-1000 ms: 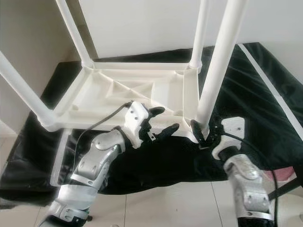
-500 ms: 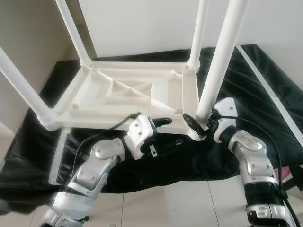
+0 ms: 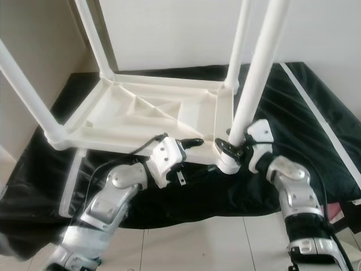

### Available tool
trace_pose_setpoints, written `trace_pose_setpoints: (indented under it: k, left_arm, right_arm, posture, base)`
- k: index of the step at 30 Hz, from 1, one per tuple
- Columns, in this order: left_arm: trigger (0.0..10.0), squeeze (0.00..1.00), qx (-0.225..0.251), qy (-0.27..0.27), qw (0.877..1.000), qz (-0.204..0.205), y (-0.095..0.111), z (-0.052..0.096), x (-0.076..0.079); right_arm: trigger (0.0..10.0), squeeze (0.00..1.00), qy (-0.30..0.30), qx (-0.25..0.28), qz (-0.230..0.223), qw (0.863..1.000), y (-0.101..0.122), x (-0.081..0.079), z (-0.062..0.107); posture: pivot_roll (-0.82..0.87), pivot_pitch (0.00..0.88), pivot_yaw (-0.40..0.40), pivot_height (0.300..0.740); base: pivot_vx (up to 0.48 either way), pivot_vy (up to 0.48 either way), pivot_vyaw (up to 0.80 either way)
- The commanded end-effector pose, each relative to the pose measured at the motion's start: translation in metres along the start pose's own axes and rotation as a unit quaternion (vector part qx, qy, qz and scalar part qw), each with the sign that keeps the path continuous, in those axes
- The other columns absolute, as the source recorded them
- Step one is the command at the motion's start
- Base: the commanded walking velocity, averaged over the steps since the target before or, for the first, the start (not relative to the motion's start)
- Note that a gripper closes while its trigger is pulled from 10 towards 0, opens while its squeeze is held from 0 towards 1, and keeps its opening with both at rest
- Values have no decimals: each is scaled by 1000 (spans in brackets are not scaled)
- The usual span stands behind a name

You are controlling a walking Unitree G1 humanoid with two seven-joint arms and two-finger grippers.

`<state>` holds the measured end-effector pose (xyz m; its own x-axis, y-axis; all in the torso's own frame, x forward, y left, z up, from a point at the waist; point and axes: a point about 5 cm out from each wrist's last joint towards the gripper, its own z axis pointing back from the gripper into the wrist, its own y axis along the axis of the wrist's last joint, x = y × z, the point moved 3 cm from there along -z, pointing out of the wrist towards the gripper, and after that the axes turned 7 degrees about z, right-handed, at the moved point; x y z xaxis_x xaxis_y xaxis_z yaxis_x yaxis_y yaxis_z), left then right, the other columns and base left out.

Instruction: Building children table

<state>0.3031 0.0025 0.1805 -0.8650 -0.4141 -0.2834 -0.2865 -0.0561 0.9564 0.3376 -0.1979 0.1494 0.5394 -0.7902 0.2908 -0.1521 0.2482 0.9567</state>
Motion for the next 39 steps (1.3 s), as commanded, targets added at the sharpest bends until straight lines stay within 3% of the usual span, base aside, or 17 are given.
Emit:
trace_pose_setpoints:
  k: [1, 2, 5, 9, 12, 14, 15, 17, 22, 23, 24, 25, 26, 30, 33, 37, 39]
  left_arm:
    - [10000, 0, -17, 99, 995, -2, -11, 3, -17]
    - [10000, 0, -34, 119, 992, -3, -19, 6, -23]
    - [10000, 0, -36, 122, 992, -3, -20, 7, -24]
    - [10000, 0, -50, 125, 991, 22, -28, 10, -24]
    - [10000, 0, -47, 112, 992, 21, -28, 10, -20]
    - [10000, 0, -41, 94, 994, 32, -29, 11, -14]
    - [10000, 0, -41, 94, 994, 32, -29, 11, -14]
    - [10000, 0, -38, 92, 994, 31, -29, 10, -15]
    - [10000, 0, -36, 93, 995, 29, -29, 9, -16]
    - [10000, 0, -27, 99, 994, 27, -26, 9, -19]
    - [10000, 0, -21, 107, 994, 30, -24, 9, -21]
    - [10000, 0, -19, 114, 993, 33, -24, 9, -24]
    - [10000, 0, -18, 119, 992, 36, -24, 10, -24]
    - [10000, 0, -19, 121, 992, 38, -25, 10, -24]
    - [10000, 0, -26, 146, 986, 72, -29, 13, -27]
    - [10000, 0, -24, 154, 984, 83, -30, 14, -26]
    - [10000, 0, -19, 147, 985, 84, -30, 15, -23]
  right_arm:
    - [10000, 0, -7, -39, -27, 999, -20, -10, 2]
    - [10000, 0, -26, -23, -52, 998, -16, -16, 0]
    - [10000, 0, -28, -18, -58, 998, -14, -17, 0]
    - [10000, 0, -121, -36, -61, 990, -16, -21, -6]
    - [10000, 0, -156, -39, -72, 984, -17, -23, -7]
    - [10000, 0, -226, -48, -97, 968, -21, -24, -8]
    - [10000, 0, -226, -48, -97, 968, -21, -24, -8]
    - [10000, 0, -303, -73, -115, 943, -30, -21, -5]
    - [10000, 0, -350, -92, -126, 924, -36, -21, -3]
    - [10000, 0, -386, -99, -148, 905, -38, -25, -3]
    - [10000, 0, -400, -99, -166, 896, -38, -31, -6]
    - [10000, 0, -400, -94, -178, 894, -35, -37, -10]
    - [10000, 0, -380, -74, -181, 904, -26, -41, -16]
    - [10000, 0, -376, -71, -174, 908, -22, -42, -16]
    - [10000, 0, -369, -52, -167, 913, -15, -46, -19]
    - [10000, 0, -367, -43, -165, 914, -11, -47, -22]
    - [10000, 0, -373, -46, -159, 913, -11, -41, -24]
  posture:
    - [-88, 0, 12, 740]
    - [-93, 0, 20, 740]
    - [-93, 0, 20, 740]
    - [-111, 0, 47, 740]
    - [-114, 0, 50, 740]
    - [-118, 0, 53, 740]
    - [-118, 0, 53, 740]
    - [-120, 0, 51, 740]
    - [-118, 0, 45, 740]
    - [-110, 0, 39, 740]
    - [-111, 0, 39, 740]
    - [-112, 0, 41, 740]
    - [-113, 0, 41, 740]
    - [-106, 0, 34, 740]
    - [-93, 0, 32, 740]
    - [-87, 0, 27, 740]
    - [-77, 0, 21, 740]
  base:
    - [0, 0, 0]
    - [0, 0, 0]
    - [0, 0, 0]
    - [0, 0, 0]
    - [0, 0, 0]
    - [0, 0, 0]
    - [0, 0, 0]
    - [0, 0, 0]
    - [0, 0, 0]
    - [0, 0, 0]
    - [0, 0, 0]
    - [0, 0, 0]
    - [0, 0, 0]
    - [0, 0, 0]
    - [0, 0, 0]
    - [0, 0, 0]
    - [0, 0, 0]
